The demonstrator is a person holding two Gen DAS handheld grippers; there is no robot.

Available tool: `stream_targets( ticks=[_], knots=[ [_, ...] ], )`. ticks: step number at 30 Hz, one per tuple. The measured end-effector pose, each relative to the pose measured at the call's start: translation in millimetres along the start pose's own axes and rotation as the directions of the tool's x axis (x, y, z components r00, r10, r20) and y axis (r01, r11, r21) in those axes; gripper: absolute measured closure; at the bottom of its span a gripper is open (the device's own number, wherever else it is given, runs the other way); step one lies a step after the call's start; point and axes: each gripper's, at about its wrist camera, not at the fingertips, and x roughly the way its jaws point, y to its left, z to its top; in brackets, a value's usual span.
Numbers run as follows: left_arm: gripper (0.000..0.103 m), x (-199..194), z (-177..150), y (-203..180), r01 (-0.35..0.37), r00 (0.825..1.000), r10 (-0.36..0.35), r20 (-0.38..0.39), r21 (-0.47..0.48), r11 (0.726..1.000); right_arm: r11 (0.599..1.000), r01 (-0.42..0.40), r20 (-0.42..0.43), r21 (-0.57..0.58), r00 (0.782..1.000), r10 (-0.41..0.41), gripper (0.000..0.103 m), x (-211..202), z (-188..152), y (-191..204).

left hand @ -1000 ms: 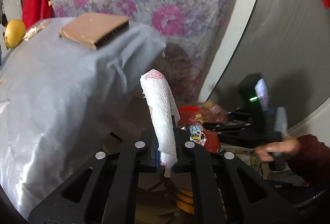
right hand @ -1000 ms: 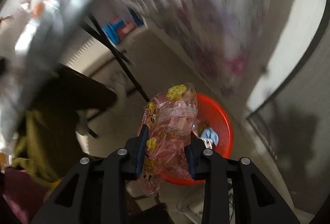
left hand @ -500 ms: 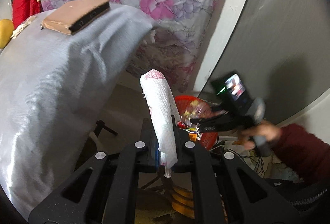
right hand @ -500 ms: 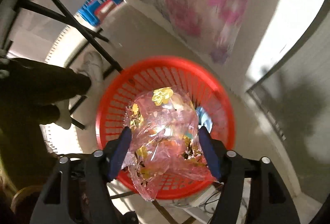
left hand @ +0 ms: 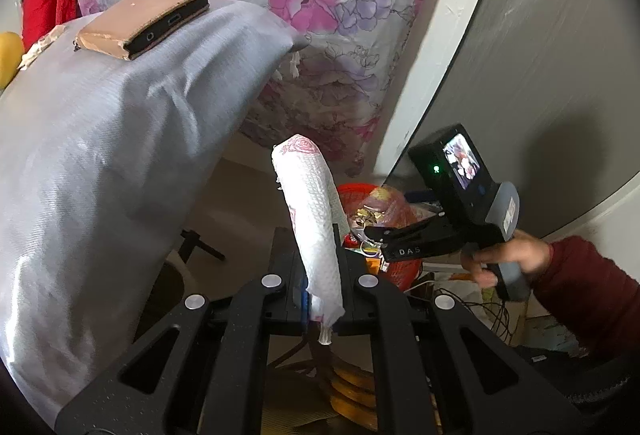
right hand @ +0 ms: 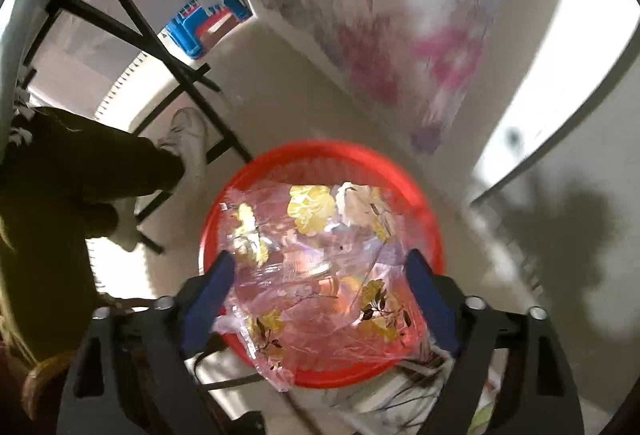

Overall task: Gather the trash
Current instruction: 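Open the right tool to drop the wrapper bag into the wastebasket, then lower the tissue over the wastebasket and open the left tool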

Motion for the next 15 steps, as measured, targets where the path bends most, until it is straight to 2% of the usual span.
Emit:
stream_targets(
  ticks=[2, 3, 6, 9, 15],
  knots=[
    [0.094, 0, -1, -1, -0.002, 1.0, 0.002, -0.004, 0.004, 1.0, 0.999, -0.046, -0.084, 0.011, 0.995, 0.047, 0.007, 17, -2, 3],
    [0.094, 0, -1, -2, -0.004, 1.0, 0.004, -0.003, 0.005, 1.0, 0.999, -0.029, -0.098, 0.014, 0.995, 0.03, 0.007, 25, -4, 5],
    [0.094, -3, 0, -1, -0.01, 1.0, 0.01, 0.004, 0.006, 1.0, 0.999, 0.003, -0.072, 0.049, 0.997, 0.001, 0.007, 23, -3, 1],
    [0.094, -3, 2, 0, -0.012, 1.0, 0.012, 0.006, 0.004, 1.0, 0.992, -0.056, 0.01, 0.11, 0.998, 0.055, 0.007, -7, 3, -11],
    [0.094, 10, 4, -5, 0.018, 0.999, -0.017, -0.033, 0.016, 1.0, 0.987, -0.048, 0.206, 0.151, 0.978, 0.016, 0.007, -89, 17, -36]
  ],
)
